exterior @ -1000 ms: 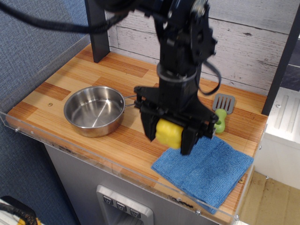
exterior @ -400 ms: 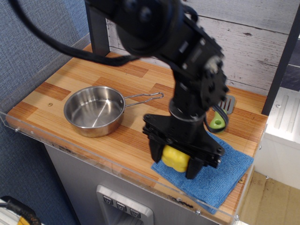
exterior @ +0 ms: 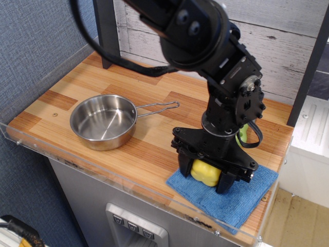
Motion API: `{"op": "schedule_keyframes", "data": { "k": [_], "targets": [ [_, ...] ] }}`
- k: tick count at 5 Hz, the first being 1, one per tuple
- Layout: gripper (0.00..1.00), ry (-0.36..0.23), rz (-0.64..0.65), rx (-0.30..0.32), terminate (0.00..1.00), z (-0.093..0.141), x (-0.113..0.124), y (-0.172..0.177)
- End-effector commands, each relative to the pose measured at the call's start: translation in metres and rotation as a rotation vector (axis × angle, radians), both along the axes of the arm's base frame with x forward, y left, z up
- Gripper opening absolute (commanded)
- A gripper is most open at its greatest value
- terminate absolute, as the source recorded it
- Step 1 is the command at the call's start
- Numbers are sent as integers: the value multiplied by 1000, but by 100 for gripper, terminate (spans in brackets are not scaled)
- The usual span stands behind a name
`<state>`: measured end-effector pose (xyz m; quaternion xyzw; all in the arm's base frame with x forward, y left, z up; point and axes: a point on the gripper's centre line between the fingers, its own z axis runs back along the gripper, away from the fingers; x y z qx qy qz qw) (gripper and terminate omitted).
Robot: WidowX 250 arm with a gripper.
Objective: PICK UP THE CAPSICUM AND PUT ON BLUE TOWEL
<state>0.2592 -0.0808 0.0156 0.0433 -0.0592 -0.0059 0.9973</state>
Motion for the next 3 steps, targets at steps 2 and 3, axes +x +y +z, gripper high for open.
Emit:
{"op": "schedule_keyframes", "data": {
  "k": [2, 3],
  "targets": [
    [100, -31, 32, -51, 0, 22, 4, 6],
    [100, -70, 54, -70, 0, 46, 1, 11]
  ]
}}
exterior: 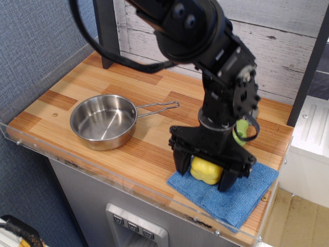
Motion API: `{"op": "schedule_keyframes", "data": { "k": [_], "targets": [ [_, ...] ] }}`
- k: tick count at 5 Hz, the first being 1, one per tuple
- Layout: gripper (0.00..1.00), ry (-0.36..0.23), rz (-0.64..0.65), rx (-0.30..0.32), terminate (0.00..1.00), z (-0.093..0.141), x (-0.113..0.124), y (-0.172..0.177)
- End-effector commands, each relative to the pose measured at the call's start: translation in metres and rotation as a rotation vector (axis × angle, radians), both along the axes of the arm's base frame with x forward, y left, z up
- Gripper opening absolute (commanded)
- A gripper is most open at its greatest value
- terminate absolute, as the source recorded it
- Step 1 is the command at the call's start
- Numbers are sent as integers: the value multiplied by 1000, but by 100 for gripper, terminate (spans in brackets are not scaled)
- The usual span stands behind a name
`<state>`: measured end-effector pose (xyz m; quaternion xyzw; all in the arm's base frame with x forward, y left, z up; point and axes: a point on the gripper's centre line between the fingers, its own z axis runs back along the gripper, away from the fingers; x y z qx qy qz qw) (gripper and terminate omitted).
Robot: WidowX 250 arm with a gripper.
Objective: PICK UP THE CAPSICUM AND PUT ON BLUE TOWEL
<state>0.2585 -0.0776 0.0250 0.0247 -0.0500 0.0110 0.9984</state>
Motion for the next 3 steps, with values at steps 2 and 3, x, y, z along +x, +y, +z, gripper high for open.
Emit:
{"op": "schedule_keyframes", "data": {
  "k": [2, 3],
  "targets": [
    [100, -98, 147, -18, 0, 98, 6, 49],
    [100, -81, 281, 8, 100, 100, 9, 85]
  ]
}}
